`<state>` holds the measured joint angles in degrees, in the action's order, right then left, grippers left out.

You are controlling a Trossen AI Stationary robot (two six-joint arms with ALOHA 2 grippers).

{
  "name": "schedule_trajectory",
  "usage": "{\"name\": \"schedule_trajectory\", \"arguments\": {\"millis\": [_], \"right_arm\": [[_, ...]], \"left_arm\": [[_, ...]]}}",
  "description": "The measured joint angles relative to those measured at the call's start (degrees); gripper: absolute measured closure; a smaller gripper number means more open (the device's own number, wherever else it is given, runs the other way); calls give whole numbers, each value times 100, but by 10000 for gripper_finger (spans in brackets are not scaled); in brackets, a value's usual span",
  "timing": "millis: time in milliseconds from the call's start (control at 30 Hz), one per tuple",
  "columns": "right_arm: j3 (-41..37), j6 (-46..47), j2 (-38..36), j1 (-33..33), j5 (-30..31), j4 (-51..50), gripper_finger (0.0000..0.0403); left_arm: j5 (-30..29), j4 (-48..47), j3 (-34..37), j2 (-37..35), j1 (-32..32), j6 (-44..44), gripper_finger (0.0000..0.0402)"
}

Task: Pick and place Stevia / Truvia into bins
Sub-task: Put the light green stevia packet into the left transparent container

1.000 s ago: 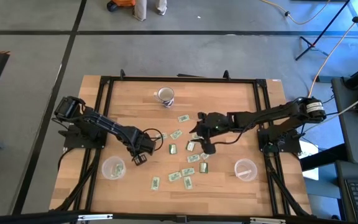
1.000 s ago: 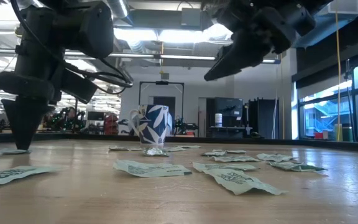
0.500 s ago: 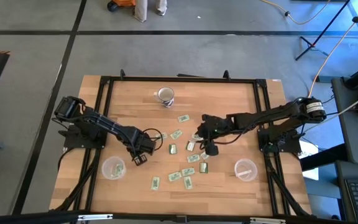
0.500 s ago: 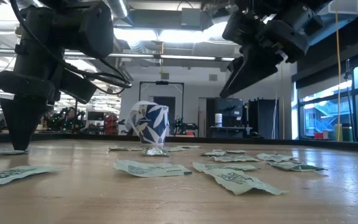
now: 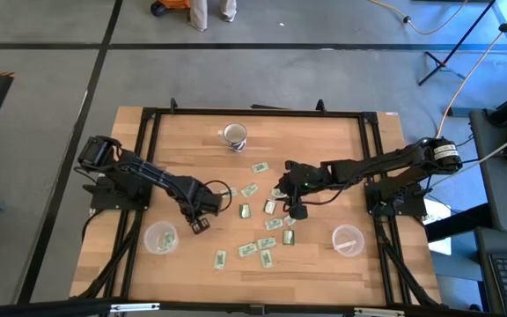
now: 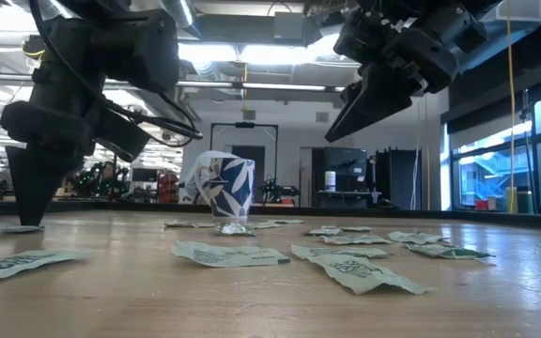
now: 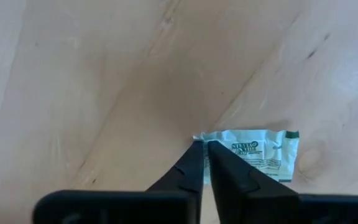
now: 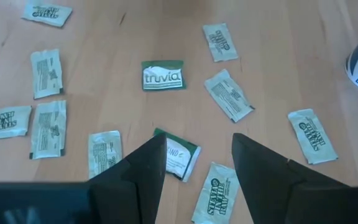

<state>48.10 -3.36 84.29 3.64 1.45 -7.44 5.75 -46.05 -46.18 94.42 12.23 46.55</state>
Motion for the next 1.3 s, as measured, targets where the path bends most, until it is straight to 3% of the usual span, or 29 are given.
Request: {"name": "schedule_trajectory", "arguments": {"millis": [300,700,900,1133,1300], "right_arm": [[0,-21,2,-2,0,49,218],[0,-35,2,-2,1,45,218],[0,-35,0,-2,0,44,218],[0,-27,1,-3,0,39,218],[0,-13,2,-2,0,35,218]], "left_arm": [[-173,-163,-172,-213,11,-625,400],[-430,-639,-801,-1422,133,-859,400],[-771,-1330,-1264,-2186,583,-156,399],[-911,-1862,-1392,-2921,1494,1364,399],[-1102,-2115,-1392,-3068,2381,2775,400]]}}
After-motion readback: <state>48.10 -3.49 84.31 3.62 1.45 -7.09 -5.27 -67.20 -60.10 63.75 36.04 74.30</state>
